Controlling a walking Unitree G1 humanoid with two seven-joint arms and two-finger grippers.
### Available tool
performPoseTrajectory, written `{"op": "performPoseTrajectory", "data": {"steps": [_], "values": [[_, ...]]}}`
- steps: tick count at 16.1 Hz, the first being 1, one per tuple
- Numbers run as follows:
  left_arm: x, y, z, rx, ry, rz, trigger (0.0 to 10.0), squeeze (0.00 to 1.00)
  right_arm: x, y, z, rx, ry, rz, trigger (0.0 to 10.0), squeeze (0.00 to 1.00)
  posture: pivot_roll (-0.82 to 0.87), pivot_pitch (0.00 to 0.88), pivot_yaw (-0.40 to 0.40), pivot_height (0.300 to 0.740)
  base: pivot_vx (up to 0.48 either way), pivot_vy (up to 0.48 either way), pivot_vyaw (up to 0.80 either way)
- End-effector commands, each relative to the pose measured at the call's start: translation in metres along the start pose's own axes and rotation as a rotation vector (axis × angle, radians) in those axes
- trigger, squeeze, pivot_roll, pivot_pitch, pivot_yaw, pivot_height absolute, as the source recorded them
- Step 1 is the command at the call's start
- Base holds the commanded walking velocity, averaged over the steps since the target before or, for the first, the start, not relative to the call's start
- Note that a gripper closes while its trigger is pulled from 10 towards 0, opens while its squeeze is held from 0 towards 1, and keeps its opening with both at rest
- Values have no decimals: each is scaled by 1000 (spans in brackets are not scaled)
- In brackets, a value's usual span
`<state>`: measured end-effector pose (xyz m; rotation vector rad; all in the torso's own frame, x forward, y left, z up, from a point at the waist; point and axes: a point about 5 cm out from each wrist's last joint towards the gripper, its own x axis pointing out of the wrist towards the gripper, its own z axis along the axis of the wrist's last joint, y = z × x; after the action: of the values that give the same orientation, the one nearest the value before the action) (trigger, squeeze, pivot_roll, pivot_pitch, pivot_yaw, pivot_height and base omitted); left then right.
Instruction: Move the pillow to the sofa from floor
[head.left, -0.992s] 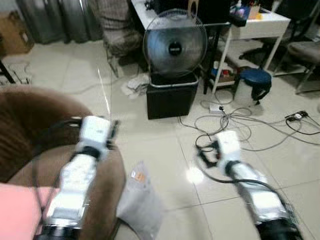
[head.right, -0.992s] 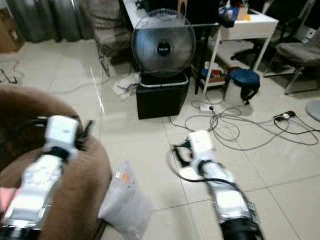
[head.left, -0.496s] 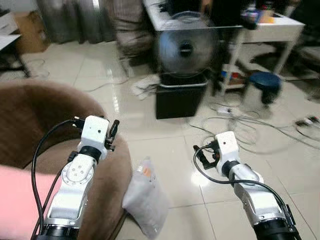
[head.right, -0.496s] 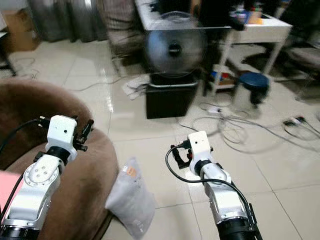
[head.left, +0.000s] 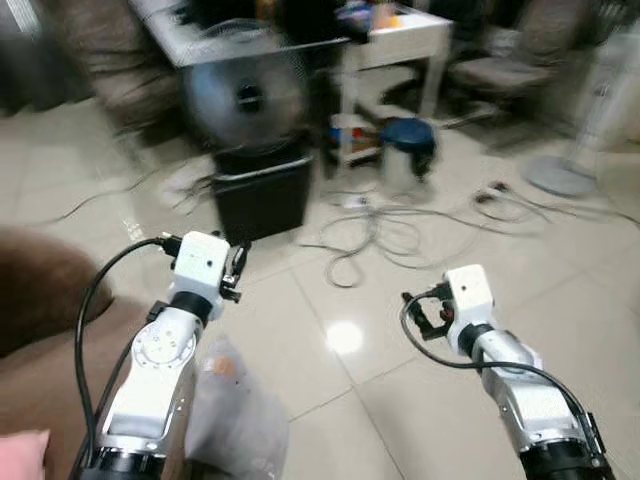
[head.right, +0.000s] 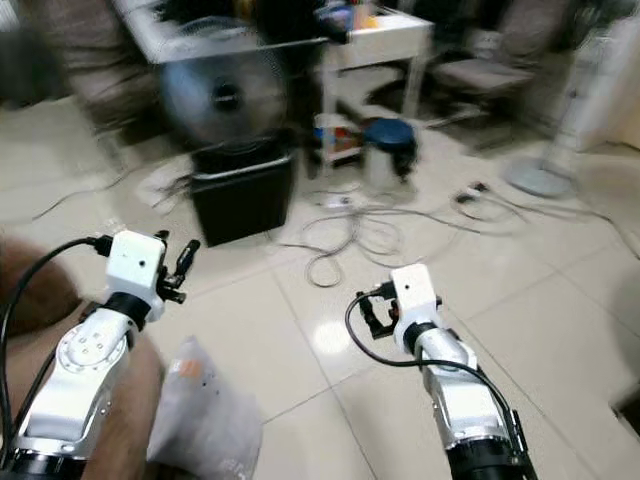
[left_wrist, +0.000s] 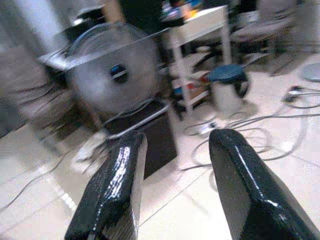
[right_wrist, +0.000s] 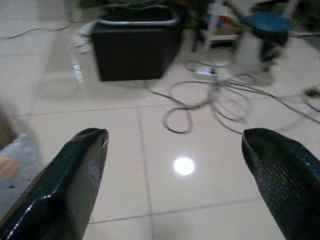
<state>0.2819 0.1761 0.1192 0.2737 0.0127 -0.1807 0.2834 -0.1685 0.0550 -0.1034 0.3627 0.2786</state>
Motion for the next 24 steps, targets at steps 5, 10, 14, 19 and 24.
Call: {"op": "performPoseTrajectory", "data": {"steps": [5,10,14,19,24], "values": [[0,10,-6,42,41,56,10000,0,3,8,2,-9,-15,35,10000,0,129,0,21,740,0,0,0],[1,15,-8,49,56,68,10000,0,9,10,5,1,-27,28,10000,0,137,0,20,740,0,0,0],[5,15,-5,37,44,44,10000,0,16,11,13,3,-52,26,10000,0,146,0,14,740,0,0,0],[19,8,-10,67,92,-11,10000,0,20,14,12,0,-46,49,10000,0,164,0,-2,726,0,0,0],[22,7,-12,74,93,-32,10000,0,21,15,11,10,-47,46,10000,0,161,0,4,681,0,0,0]]}}
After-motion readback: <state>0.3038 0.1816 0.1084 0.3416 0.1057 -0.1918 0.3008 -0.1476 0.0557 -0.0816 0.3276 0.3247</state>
